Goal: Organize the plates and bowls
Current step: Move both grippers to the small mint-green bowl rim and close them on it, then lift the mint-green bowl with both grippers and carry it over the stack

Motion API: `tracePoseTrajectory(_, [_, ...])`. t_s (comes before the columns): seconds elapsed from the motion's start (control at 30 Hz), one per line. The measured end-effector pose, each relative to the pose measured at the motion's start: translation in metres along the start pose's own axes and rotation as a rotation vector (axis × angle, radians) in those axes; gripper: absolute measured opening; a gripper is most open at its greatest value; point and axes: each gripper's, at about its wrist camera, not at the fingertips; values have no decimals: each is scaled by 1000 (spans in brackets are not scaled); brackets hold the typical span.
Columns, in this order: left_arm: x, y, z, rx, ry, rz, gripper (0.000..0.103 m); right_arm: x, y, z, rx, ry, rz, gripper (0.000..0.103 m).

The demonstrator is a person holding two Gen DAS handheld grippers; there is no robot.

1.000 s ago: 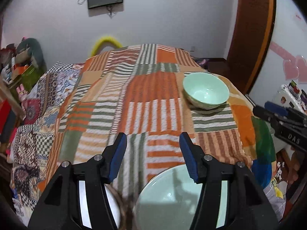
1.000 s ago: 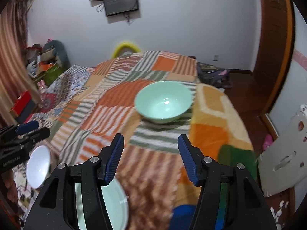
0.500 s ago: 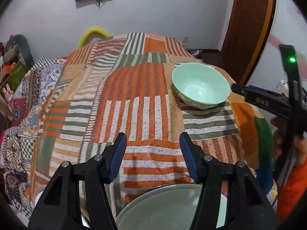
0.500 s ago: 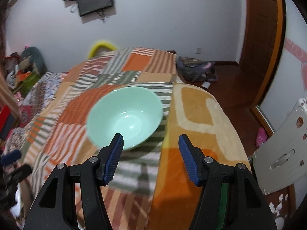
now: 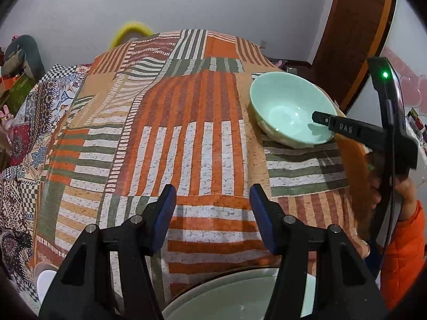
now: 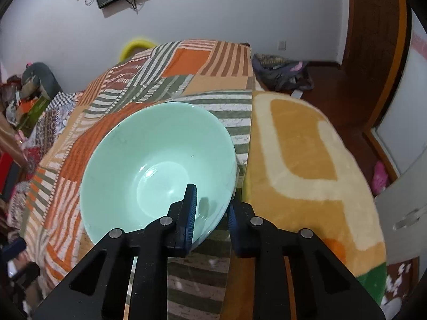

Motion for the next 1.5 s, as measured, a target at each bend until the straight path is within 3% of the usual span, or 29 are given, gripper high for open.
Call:
tracePoseTrajectory(0.37, [19,8,-14,-54,-7,8,57,-19,-19,9,72,-67,27,20])
tracePoseTrajectory(0.73, [43,44,-19,-26,-21,36,56,-36,-39,20,165,-96,26,20])
tracePoseTrajectory(1.0, [54,71,-32,-6,24,64,34,-31,-29,11,172,-21,38,23])
tracePoseTrajectory(1.23, [57,79,-39,-24,40,74,23,-22,-19,15,90,-33,17,24])
tracePoseTrajectory(1.4, [56,76,-44,-10,61,70,22,-21,-21,15,83,-26,23,22])
tracePoseTrajectory(1.5, [54,72,-40,-40,37,84,22,-22,-30,14,92,-23,18,21])
Point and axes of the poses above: each gripper's, at about its wrist camera, not at the fingertips, and y roughly the way its jaws point, z to its left, x to its top, and after that the axes turned 2 degrees about -x, right-handed
